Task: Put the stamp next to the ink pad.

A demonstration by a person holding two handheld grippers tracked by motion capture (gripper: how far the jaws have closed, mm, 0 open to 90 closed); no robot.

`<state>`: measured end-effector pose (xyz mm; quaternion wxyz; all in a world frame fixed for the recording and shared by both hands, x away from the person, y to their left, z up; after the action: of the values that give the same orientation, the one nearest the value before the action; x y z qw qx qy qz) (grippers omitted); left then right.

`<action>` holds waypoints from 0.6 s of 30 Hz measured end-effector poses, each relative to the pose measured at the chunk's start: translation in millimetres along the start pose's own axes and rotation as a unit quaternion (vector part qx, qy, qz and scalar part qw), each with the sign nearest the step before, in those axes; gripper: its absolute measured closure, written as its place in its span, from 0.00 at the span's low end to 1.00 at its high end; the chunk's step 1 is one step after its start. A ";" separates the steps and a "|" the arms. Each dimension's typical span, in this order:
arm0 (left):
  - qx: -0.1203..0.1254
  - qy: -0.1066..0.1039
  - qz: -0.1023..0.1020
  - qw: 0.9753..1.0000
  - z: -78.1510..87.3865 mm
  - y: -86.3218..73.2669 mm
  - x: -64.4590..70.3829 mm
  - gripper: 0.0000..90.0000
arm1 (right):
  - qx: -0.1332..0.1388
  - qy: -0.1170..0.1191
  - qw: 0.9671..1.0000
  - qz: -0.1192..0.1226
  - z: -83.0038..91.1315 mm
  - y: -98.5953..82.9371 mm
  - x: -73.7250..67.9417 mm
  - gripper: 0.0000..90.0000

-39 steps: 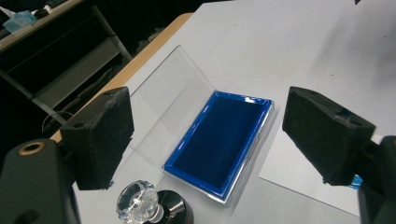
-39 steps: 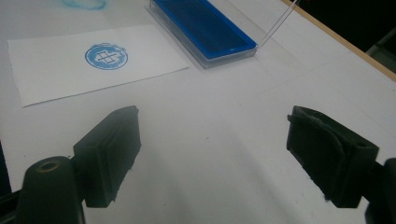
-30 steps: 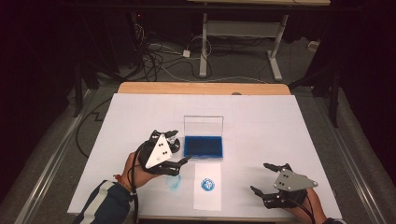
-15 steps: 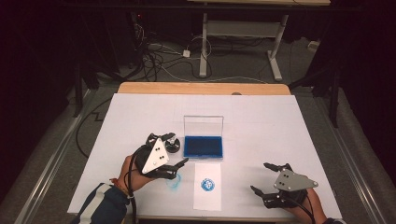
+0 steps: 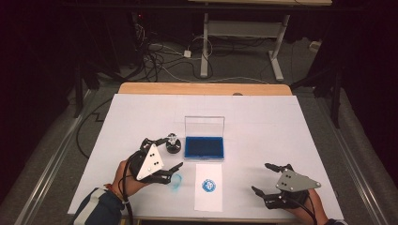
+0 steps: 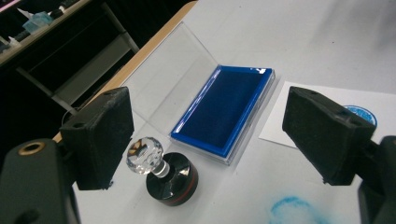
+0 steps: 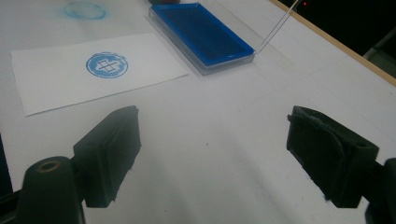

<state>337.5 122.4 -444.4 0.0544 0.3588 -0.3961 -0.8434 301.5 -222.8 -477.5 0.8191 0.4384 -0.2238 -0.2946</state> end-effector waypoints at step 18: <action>-0.026 0.012 0.014 0.999 18.2 -38.3 6.9 0.18 | 0.003 -0.012 1.000 0.001 1.0 0.7 1.9 0.19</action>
<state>328.0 157.2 -467.5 0.0806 0.3612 -0.3782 -0.8485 302.5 -224.3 -476.2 0.8152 0.4374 -0.2349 -0.2980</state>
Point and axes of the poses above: each handheld gripper's, and its own axes: z roughly backward along the jaws, y roughly out of its top, x roughly to its right, the point moved 6 cm from there along -z, roughly forward along the jaws, and after that the axes turned 12 degrees about -z, right-handed, at the moved point
